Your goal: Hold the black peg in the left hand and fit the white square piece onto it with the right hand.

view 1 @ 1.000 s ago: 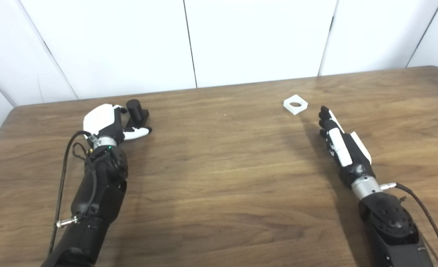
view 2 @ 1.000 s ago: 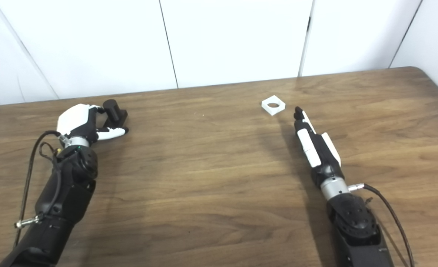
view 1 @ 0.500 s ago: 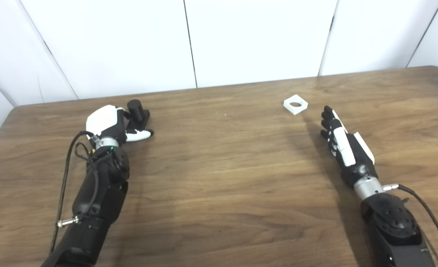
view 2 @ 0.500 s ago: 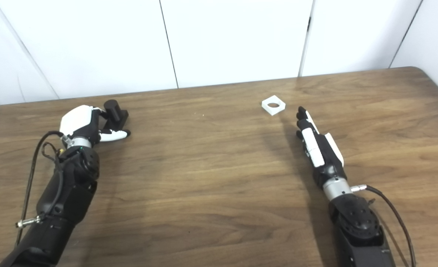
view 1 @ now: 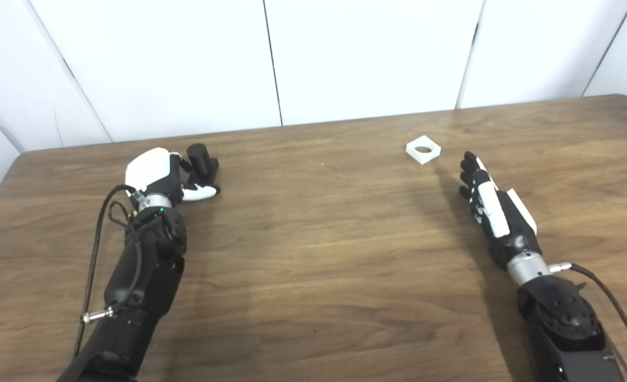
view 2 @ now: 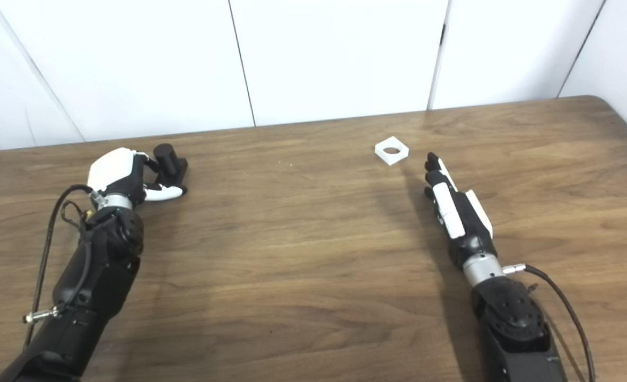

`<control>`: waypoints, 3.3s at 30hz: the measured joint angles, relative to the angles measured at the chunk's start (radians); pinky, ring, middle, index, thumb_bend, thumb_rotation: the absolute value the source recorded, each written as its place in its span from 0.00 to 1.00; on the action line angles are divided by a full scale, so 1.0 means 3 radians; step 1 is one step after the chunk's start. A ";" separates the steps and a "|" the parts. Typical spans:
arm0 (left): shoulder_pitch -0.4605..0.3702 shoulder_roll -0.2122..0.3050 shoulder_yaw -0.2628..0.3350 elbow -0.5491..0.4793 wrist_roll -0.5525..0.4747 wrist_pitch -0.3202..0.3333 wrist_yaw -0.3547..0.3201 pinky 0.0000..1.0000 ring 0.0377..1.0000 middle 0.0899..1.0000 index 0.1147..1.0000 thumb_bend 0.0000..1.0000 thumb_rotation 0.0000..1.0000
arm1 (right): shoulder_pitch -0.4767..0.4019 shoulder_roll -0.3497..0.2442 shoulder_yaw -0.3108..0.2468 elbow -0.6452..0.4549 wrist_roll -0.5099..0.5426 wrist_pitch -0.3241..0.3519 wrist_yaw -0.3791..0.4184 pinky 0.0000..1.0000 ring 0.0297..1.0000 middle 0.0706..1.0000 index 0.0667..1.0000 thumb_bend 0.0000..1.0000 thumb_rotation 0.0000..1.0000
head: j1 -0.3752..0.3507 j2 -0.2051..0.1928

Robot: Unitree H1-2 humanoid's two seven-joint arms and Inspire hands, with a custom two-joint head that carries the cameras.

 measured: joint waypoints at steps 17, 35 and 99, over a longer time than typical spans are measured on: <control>-0.0015 0.0019 -0.0064 0.0000 -0.0152 -0.0008 0.0115 0.95 1.00 0.93 0.57 0.60 0.26 | 0.0014 -0.0014 -0.0013 -0.0046 0.0019 0.0058 0.0007 1.00 1.00 1.00 1.00 0.69 1.00 | 0.0015 0.0005; -0.0015 0.0028 -0.0075 -0.0021 -0.0279 -0.0007 0.0197 0.98 1.00 0.89 0.41 0.59 0.20 | 0.0014 -0.0049 -0.0037 -0.0046 0.0025 0.0060 0.0019 1.00 1.00 1.00 1.00 0.66 1.00 | 0.0026 0.0000; 0.0803 -0.0017 -0.0364 -0.1571 -0.0724 0.0002 -0.0363 0.91 1.00 0.93 0.43 0.50 0.07 | -0.0005 -0.0164 -0.0055 -0.0125 0.0044 0.0231 0.0106 1.00 1.00 1.00 1.00 0.61 1.00 | -0.0056 0.0067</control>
